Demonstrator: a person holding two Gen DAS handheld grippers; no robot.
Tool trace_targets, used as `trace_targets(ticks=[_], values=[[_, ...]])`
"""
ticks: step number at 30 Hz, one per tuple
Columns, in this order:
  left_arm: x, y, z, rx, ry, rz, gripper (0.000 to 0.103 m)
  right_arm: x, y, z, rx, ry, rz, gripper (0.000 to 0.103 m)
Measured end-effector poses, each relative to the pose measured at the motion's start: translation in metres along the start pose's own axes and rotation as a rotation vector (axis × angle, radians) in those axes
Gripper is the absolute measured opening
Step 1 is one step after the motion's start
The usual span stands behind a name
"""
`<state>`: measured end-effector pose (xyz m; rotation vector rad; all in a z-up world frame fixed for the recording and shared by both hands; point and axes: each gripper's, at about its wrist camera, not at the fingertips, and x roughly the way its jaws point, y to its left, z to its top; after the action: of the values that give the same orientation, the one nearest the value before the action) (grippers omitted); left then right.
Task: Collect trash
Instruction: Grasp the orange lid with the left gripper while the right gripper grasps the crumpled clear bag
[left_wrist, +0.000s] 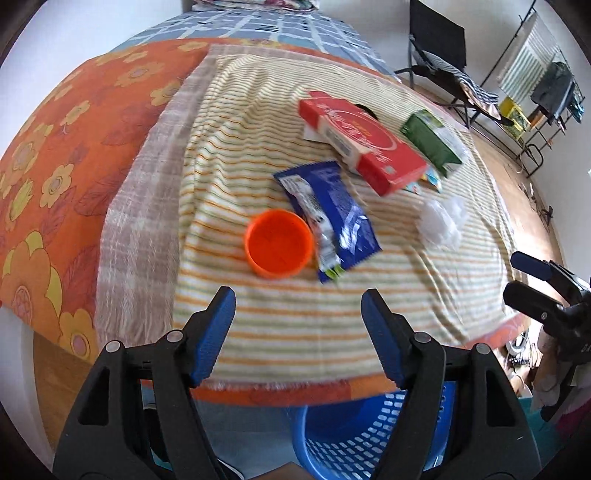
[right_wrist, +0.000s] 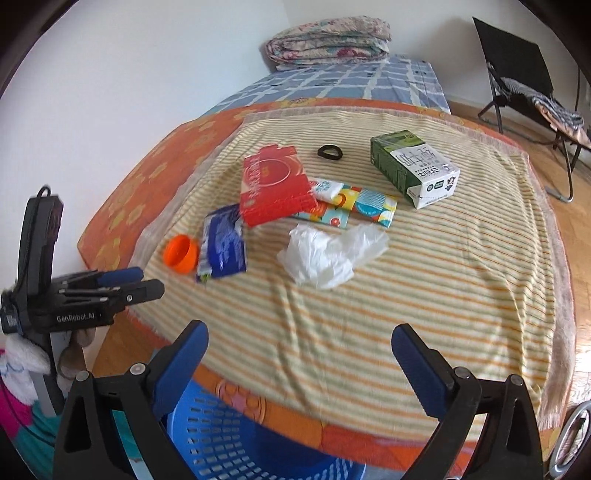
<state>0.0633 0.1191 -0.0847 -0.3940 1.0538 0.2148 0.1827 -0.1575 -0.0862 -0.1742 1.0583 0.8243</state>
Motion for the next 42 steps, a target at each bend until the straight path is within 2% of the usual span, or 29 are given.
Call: trace_targets(ticks=[7,21,23,24,25,28,33,37,42], values=[[0.020,0.001,0.013,0.013,0.019,0.017,0.073,0.032,-0.015,0.022,0.063,0.041,-0.017,0.101],[0.039,-0.003,0.029,0.052,0.027,0.038,0.073,0.072,-0.021,0.043,0.054,0.061,-0.080,0.100],[0.040,0.002,0.029,0.045,0.030,0.042,0.067,0.076,-0.021,0.043,0.046,0.068,-0.082,0.100],[0.042,0.004,0.029,0.039,0.039,0.045,0.060,0.078,-0.020,0.043,0.043,0.073,-0.087,0.099],[0.042,0.006,0.028,0.037,0.043,0.046,0.055,0.079,-0.020,0.043,0.042,0.078,-0.088,0.095],[0.042,0.010,0.027,0.033,0.040,0.046,0.050,0.085,-0.018,0.043,0.036,0.094,-0.082,0.086],[0.037,0.011,0.027,0.046,0.023,0.056,0.050,0.088,-0.012,0.041,0.009,0.104,-0.088,0.069],[0.033,0.009,0.026,0.057,0.010,0.060,0.050,0.087,-0.007,0.040,-0.015,0.101,-0.083,0.048],[0.024,0.004,0.024,0.075,-0.012,0.065,0.050,0.081,-0.007,0.038,-0.014,0.086,-0.069,0.041]])
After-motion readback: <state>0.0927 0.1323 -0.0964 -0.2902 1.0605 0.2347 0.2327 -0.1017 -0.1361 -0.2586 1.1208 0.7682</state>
